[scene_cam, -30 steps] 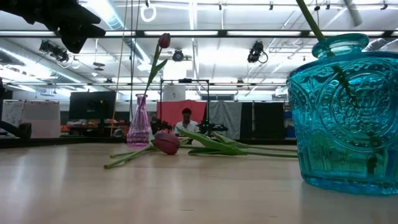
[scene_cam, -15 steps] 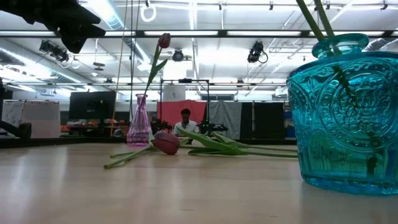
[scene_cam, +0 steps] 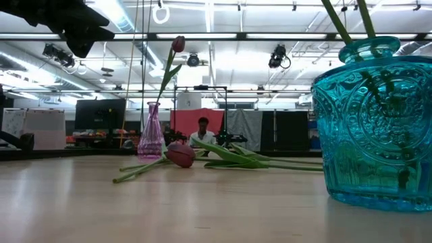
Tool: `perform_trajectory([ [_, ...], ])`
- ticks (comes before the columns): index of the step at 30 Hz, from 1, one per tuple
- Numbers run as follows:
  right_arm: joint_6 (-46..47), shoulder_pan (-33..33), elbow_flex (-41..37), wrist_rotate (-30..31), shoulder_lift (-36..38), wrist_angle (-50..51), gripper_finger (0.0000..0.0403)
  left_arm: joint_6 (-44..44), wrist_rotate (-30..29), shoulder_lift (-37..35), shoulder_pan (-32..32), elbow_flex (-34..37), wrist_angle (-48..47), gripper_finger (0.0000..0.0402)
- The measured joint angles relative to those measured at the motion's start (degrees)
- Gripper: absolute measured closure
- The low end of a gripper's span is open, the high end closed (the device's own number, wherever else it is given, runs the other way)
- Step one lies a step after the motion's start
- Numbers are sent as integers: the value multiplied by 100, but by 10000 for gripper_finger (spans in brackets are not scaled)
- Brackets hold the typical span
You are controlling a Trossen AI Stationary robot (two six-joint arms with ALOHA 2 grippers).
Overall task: Sort flowers into vase by color
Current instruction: Put the right white flower into the blue vase, then put the white flower into the blue vase
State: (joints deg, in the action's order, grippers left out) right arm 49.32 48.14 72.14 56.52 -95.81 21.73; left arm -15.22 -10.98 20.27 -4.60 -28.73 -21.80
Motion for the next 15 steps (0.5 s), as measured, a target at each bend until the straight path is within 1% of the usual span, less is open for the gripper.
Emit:
perform_trajectory([
  [3, 142, 0, 2, -357, 59, 242, 330, 0, 0, -1, -2, 0, 2, 239],
  [6, 431, 0, 2, -698, 99, 575, 319, 0, 0, 0, 0, -1, 2, 239],
  [12, 1090, -70, 2, -1281, 140, 1527, 301, 0, 0, 0, -2, 0, 2, 239],
  [15, 1656, -101, 2, -1474, 140, 2158, 287, -2, 0, 0, -1, 0, 0, 239],
])
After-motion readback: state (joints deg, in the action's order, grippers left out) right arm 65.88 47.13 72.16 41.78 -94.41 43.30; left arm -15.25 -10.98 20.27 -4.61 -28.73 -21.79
